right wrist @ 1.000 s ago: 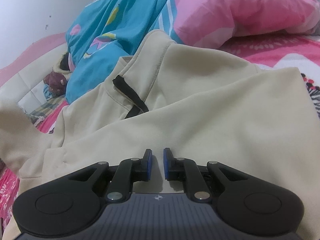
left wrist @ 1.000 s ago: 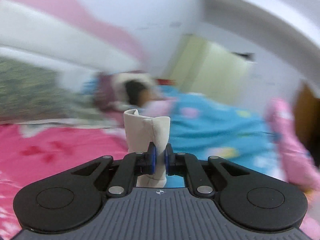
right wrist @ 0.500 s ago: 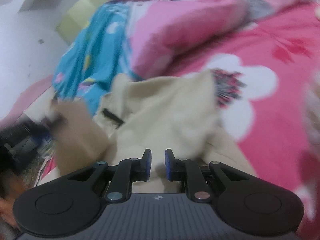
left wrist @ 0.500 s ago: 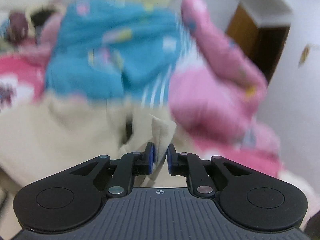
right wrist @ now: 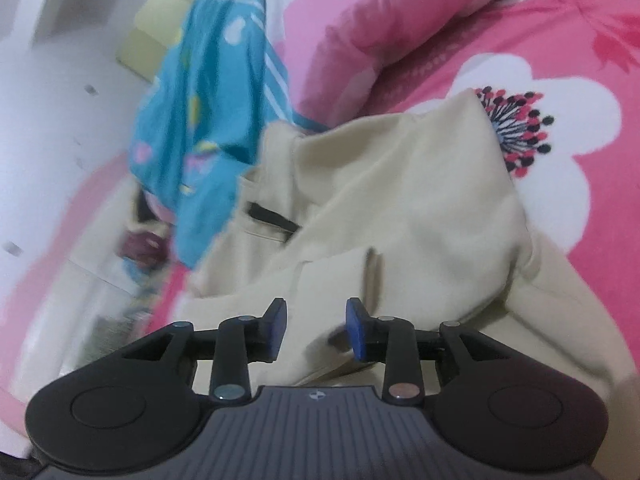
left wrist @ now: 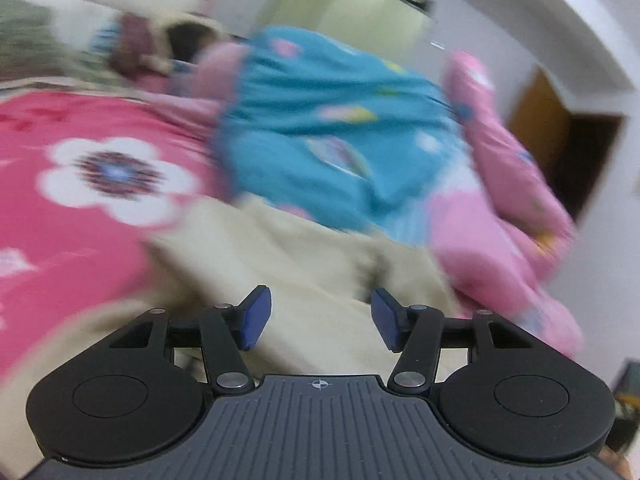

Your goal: Fold clothes

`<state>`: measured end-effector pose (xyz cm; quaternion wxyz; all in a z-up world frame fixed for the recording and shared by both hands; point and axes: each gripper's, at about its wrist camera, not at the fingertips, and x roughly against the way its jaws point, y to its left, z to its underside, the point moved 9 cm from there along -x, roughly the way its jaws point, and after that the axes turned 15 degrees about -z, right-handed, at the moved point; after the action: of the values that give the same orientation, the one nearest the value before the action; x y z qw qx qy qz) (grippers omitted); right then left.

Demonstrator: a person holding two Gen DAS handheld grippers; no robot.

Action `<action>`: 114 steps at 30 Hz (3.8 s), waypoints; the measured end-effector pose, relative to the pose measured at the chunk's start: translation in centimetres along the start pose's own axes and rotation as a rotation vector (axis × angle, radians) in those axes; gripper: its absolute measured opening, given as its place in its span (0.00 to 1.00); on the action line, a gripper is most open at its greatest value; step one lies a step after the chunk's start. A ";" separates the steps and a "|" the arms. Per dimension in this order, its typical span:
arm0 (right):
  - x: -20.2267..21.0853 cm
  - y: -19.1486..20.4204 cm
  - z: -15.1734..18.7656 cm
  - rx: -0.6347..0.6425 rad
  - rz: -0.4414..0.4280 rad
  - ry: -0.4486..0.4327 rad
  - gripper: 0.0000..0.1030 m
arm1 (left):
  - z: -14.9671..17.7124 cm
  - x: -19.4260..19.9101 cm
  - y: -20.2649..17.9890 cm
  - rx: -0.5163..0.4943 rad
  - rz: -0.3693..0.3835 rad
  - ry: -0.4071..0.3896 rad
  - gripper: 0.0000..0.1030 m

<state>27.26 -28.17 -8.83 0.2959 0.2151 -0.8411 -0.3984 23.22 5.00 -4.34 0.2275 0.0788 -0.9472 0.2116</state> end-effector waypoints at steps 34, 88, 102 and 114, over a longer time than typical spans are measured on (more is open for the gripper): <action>1.3 3.7 -8.7 0.502 0.286 -0.093 0.03 | 3.0 -4.0 6.8 0.048 -0.135 0.057 0.64; -3.8 4.5 -3.0 0.613 0.227 0.029 0.08 | 3.1 -7.5 4.2 0.049 -0.142 0.083 0.64; -15.6 8.4 2.8 0.769 0.074 0.296 0.09 | 2.9 -7.1 4.9 0.120 -0.098 0.067 0.63; -25.1 11.4 5.0 0.937 0.091 0.431 0.08 | 2.8 -6.7 5.7 0.177 -0.101 0.055 0.57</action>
<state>40.85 -3.76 -10.50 0.3512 0.3651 -0.8578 0.0875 26.60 9.27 -11.77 0.2560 0.1405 -0.9130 0.2849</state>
